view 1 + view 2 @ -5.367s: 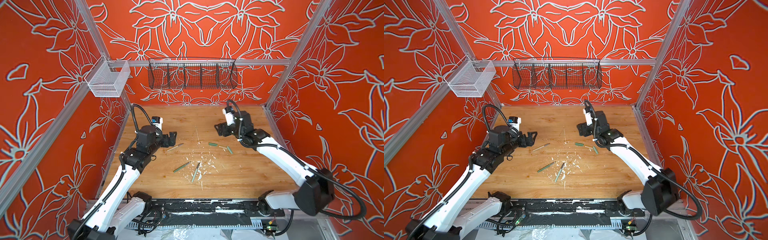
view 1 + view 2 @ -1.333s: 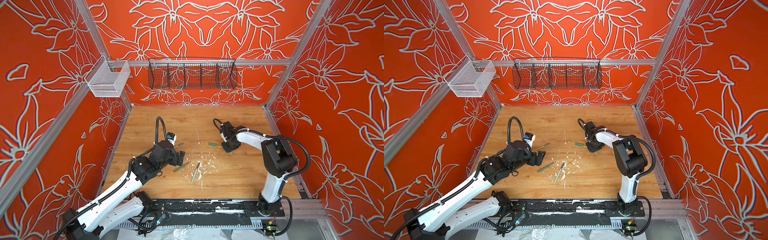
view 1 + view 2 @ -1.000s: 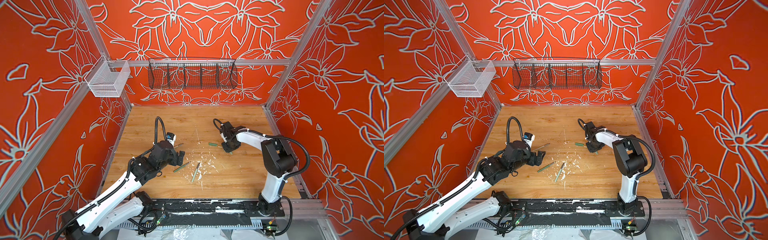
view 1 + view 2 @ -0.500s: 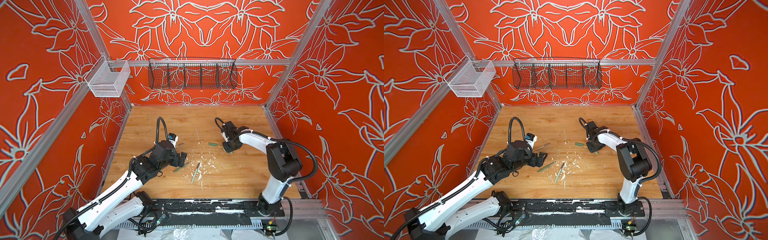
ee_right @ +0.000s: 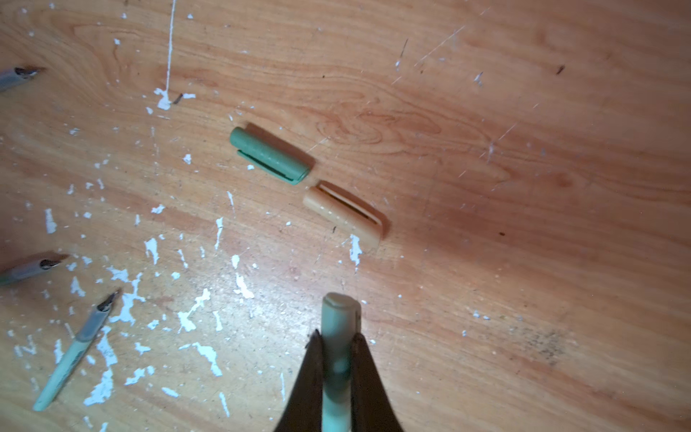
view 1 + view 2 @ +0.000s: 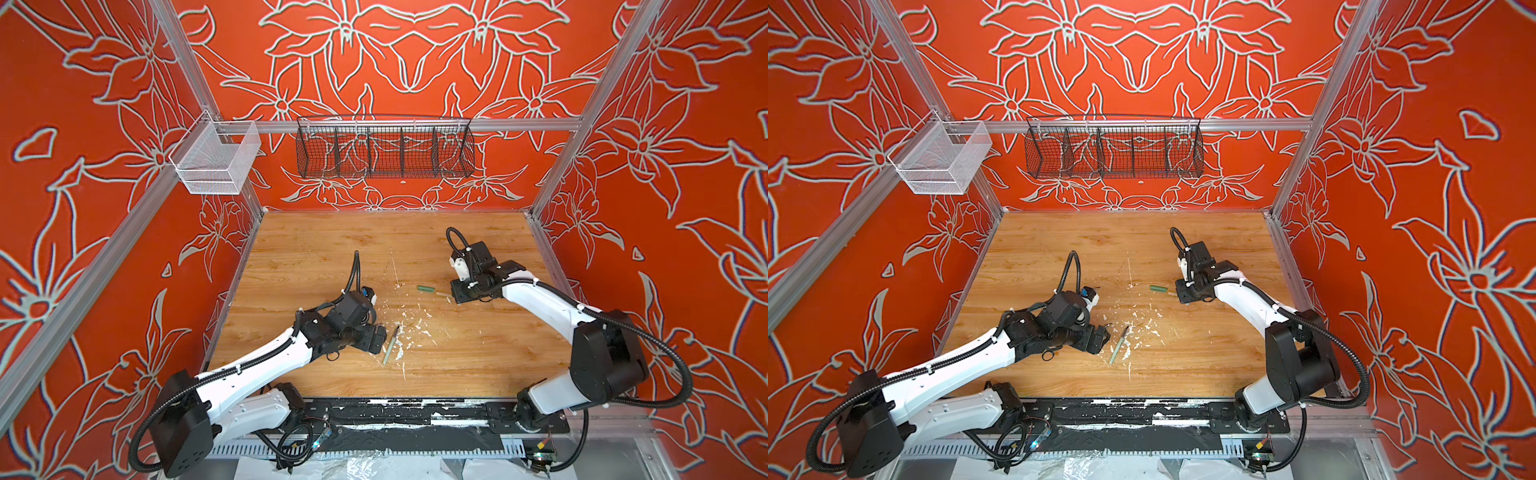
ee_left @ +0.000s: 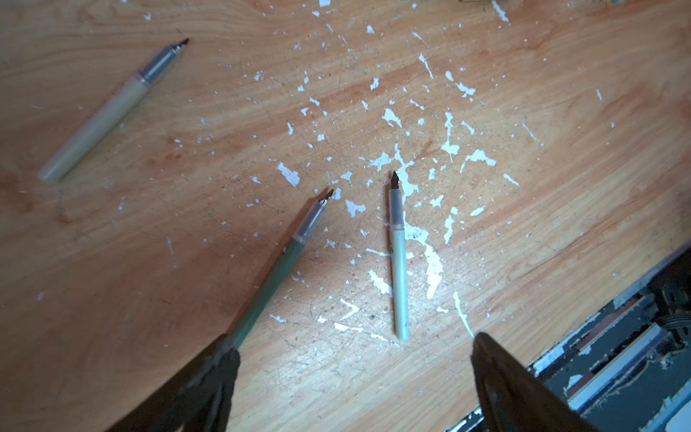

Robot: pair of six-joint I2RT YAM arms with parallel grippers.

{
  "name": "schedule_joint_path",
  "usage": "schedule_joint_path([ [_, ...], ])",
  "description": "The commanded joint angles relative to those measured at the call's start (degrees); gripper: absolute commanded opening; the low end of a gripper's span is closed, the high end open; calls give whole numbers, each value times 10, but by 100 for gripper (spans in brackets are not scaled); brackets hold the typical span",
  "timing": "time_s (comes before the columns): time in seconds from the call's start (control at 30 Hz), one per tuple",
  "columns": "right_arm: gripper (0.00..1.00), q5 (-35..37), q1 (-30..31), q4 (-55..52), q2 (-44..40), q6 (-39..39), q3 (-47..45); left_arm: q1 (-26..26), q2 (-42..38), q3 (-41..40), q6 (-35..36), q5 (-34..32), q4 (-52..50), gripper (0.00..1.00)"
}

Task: Insert pens into pen caps
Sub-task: Pick up the pen from the bottom-center of the table.

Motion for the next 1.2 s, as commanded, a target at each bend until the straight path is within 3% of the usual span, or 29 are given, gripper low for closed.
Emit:
schedule_joint_path([
  [0.0,1,-16,-1,13,0,24,-23,-15,19,-3,-21,3,34,97],
  [0.13,1,-8,-1,18,3,25,-38,-40,61,6,-25,-10,38,97],
  [0.33,1,-59,-1,49,-28,26,-58,-57,140,24,-30,-9,47,99],
  [0.63,1,-54,-1,52,-100,25,-74,-79,265,101,-29,-26,25,82],
  [1.17,1,-46,0,62,-128,29,-90,-94,280,102,-54,-40,-4,65],
])
